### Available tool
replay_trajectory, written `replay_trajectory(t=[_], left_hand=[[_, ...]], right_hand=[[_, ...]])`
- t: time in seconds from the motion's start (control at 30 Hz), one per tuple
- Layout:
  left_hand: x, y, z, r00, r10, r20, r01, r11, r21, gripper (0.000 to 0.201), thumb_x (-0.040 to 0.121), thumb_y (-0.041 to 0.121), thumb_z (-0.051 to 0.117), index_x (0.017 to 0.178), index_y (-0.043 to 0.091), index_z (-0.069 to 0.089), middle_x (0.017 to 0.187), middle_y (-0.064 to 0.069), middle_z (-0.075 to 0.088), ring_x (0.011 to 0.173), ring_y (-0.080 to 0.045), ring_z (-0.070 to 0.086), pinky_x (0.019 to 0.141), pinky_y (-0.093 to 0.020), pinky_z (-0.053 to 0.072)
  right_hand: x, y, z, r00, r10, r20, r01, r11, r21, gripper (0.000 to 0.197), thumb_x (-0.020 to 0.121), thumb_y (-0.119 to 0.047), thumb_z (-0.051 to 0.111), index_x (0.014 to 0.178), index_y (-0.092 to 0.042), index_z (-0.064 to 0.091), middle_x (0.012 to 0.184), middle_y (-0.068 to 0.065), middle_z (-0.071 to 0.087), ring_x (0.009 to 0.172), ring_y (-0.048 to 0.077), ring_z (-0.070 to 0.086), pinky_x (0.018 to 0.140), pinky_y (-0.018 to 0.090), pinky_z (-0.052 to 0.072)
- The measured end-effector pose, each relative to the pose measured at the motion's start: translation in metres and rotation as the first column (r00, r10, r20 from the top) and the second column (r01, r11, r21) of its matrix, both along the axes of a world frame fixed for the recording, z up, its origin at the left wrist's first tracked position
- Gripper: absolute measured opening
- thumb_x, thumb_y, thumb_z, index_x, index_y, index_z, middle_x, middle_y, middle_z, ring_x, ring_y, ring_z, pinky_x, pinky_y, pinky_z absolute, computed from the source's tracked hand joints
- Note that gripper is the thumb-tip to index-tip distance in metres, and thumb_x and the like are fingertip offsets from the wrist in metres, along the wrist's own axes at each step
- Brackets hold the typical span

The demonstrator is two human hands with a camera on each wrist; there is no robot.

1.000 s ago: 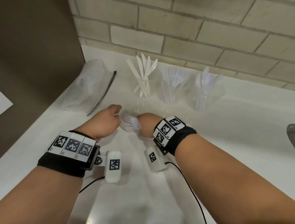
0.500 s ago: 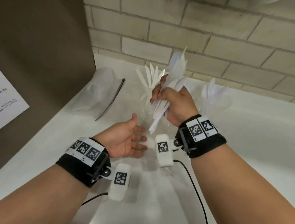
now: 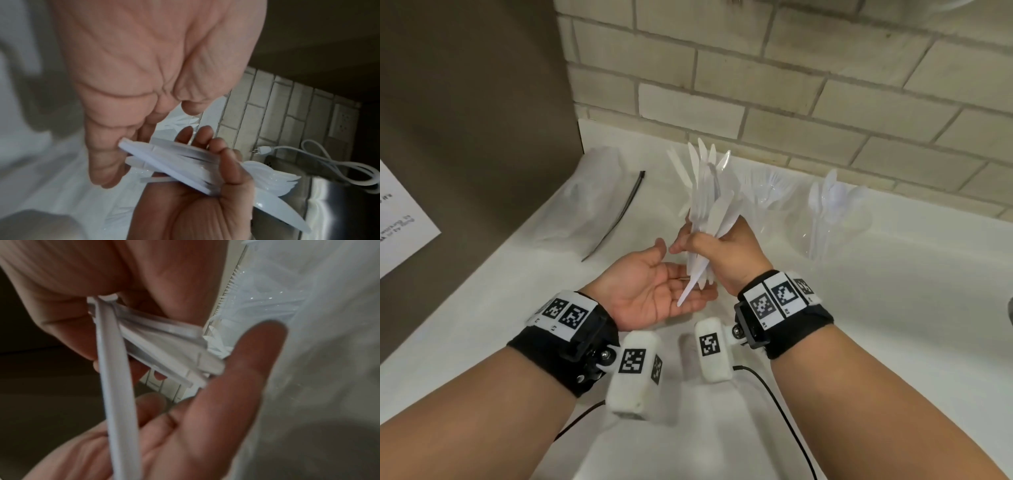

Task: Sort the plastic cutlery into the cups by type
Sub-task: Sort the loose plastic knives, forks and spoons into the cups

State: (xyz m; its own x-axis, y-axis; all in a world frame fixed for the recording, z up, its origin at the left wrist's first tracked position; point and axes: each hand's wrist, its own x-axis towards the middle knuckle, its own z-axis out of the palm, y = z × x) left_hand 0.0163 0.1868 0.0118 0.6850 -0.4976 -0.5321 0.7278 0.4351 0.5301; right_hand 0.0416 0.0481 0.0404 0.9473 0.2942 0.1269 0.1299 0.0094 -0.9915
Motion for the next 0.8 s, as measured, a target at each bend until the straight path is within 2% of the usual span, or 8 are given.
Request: replay_trajectory(t=[0.13, 0.23, 0.3, 0.43, 0.5, 0.6, 0.7, 0.8], left_hand=[[0.001, 0.002, 0.0, 1.0, 0.014, 0.021, -0.014, 1.0, -0.003, 0.076, 0.096, 0.057, 0.028, 0.128, -0.009, 0.048, 0.126, -0.03, 0.057, 0.116, -0.044, 0.057, 0.096, -0.05, 0.046], [0.0, -0.001, 0.004, 0.999, 0.026, 0.044, -0.025, 0.999, -0.02, 0.071, 0.097, 0.055, 0.029, 0.133, -0.003, 0.047, 0.133, -0.028, 0.054, 0.119, -0.042, 0.055, 0.1, -0.051, 0.043], [0.0, -0.004, 0.006, 0.997, 0.035, 0.074, -0.033, 0.999, -0.02, 0.061, 0.098, 0.05, 0.031, 0.135, 0.004, 0.049, 0.136, -0.022, 0.053, 0.122, -0.038, 0.055, 0.103, -0.051, 0.042], [0.0, -0.002, 0.003, 0.999, -0.021, 0.031, 0.02, 0.999, 0.051, 0.074, 0.094, 0.062, 0.03, 0.133, 0.002, 0.049, 0.133, -0.025, 0.055, 0.121, -0.046, 0.052, 0.109, -0.05, 0.036], [0.0, 0.0, 0.001, 0.999, -0.021, 0.028, 0.02, 0.999, 0.048, 0.079, 0.094, 0.062, 0.029, 0.133, -0.003, 0.047, 0.129, -0.027, 0.057, 0.12, -0.045, 0.054, 0.106, -0.048, 0.041], [0.0, -0.004, 0.005, 0.997, 0.002, 0.071, -0.002, 1.0, -0.002, 0.07, 0.097, 0.056, 0.028, 0.136, 0.001, 0.046, 0.134, -0.023, 0.054, 0.121, -0.042, 0.054, 0.101, -0.051, 0.043], [0.0, -0.002, 0.009, 0.993, -0.087, 0.084, 0.087, 0.996, 0.007, 0.079, 0.092, 0.064, 0.024, 0.14, 0.003, 0.04, 0.141, -0.024, 0.047, 0.126, -0.043, 0.049, 0.106, -0.051, 0.039], [0.0, 0.004, 0.01, 0.991, -0.111, 0.08, 0.099, 0.986, 0.132, 0.083, 0.09, 0.067, 0.023, 0.137, 0.001, 0.041, 0.144, -0.024, 0.043, 0.129, -0.04, 0.045, 0.104, -0.048, 0.039]], right_hand=[[-0.004, 0.0, -0.004, 0.998, -0.014, -0.058, 0.017, 0.998, 0.053, 0.017, 0.062, -0.004, 0.069, 0.063, -0.021, 0.067, 0.067, 0.009, 0.061, 0.075, 0.031, 0.063, 0.076, 0.049, 0.053], [-0.005, 0.003, -0.008, 0.997, -0.034, -0.065, 0.038, 0.998, 0.05, 0.016, 0.068, -0.009, 0.074, 0.077, -0.019, 0.066, 0.072, 0.003, 0.067, 0.078, 0.029, 0.069, 0.082, 0.051, 0.056], [-0.005, 0.004, -0.012, 0.994, -0.044, -0.102, 0.046, 0.999, 0.018, 0.021, 0.069, -0.012, 0.076, 0.086, -0.016, 0.063, 0.082, 0.008, 0.07, 0.086, 0.03, 0.071, 0.084, 0.053, 0.056], [-0.005, 0.0, -0.009, 0.987, -0.078, -0.144, 0.086, 0.995, 0.046, 0.022, 0.075, -0.009, 0.077, 0.088, -0.012, 0.059, 0.079, 0.008, 0.066, 0.069, 0.026, 0.069, 0.069, 0.042, 0.057], [-0.004, -0.003, -0.007, 0.991, -0.065, -0.119, 0.072, 0.996, 0.056, 0.022, 0.074, -0.008, 0.077, 0.087, -0.013, 0.059, 0.077, 0.003, 0.067, 0.071, 0.024, 0.07, 0.071, 0.041, 0.057], [-0.008, -0.002, -0.009, 0.994, -0.033, -0.103, 0.034, 0.999, 0.014, 0.016, 0.077, -0.006, 0.075, 0.086, -0.013, 0.063, 0.073, 0.001, 0.07, 0.075, 0.024, 0.071, 0.075, 0.042, 0.059], [-0.011, -0.002, -0.006, 0.988, -0.109, -0.105, 0.108, 0.994, -0.019, 0.006, 0.087, -0.014, 0.067, 0.087, -0.01, 0.062, 0.065, 0.005, 0.063, 0.057, 0.02, 0.062, 0.062, 0.038, 0.056], [-0.01, -0.019, 0.003, 0.98, -0.198, -0.017, 0.192, 0.967, -0.165, 0.016, 0.085, -0.021, 0.069, 0.075, -0.016, 0.058, 0.058, -0.003, 0.056, 0.046, 0.012, 0.052, 0.055, 0.032, 0.047]])
